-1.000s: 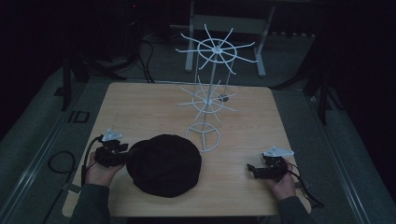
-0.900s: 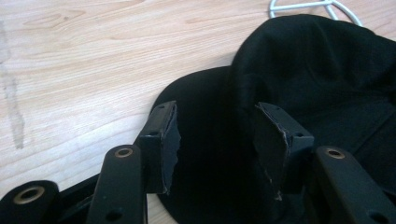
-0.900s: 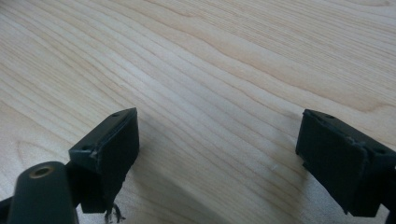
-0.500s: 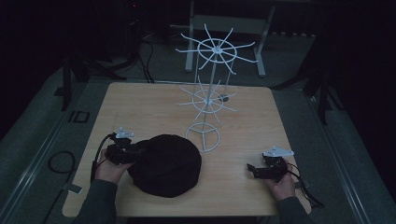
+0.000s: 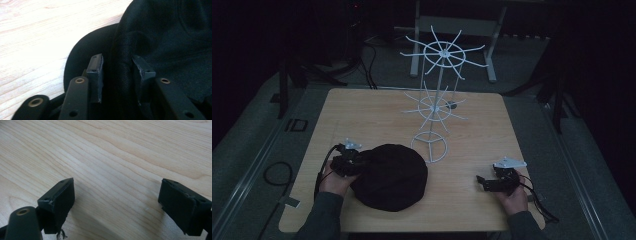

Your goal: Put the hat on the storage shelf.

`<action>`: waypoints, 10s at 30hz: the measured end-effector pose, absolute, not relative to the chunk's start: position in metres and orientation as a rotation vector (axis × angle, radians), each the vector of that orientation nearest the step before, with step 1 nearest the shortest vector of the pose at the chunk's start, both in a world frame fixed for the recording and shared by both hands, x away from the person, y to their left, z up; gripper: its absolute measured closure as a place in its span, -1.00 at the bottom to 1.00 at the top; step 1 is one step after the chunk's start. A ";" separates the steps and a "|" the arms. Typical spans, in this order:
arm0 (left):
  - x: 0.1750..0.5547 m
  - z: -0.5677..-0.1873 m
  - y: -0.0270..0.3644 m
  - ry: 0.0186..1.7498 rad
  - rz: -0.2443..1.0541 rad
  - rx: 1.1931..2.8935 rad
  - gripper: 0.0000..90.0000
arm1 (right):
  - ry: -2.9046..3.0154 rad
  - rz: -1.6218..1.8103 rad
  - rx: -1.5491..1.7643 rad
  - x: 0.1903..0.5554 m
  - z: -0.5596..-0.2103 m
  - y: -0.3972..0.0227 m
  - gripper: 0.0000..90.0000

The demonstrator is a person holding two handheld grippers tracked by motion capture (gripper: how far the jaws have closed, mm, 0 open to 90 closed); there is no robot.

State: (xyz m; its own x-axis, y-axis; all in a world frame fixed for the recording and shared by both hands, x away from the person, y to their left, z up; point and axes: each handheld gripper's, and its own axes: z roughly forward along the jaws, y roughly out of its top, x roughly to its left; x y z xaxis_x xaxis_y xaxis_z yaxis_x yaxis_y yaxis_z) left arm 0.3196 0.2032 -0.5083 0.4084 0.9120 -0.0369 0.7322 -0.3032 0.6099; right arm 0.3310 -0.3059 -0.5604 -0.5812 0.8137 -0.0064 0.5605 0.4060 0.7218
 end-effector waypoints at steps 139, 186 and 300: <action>0.318 -0.443 0.308 1.506 0.271 1.454 0.78 | 2.308 0.982 1.183 0.331 -0.560 -0.306 -0.70; 0.325 -0.407 0.318 1.457 0.317 1.433 0.78 | 2.308 0.983 1.186 0.330 -0.560 -0.306 -0.70; 0.356 -0.340 0.310 1.322 0.327 1.335 0.77 | 2.306 0.984 1.185 0.331 -0.560 -0.306 -0.69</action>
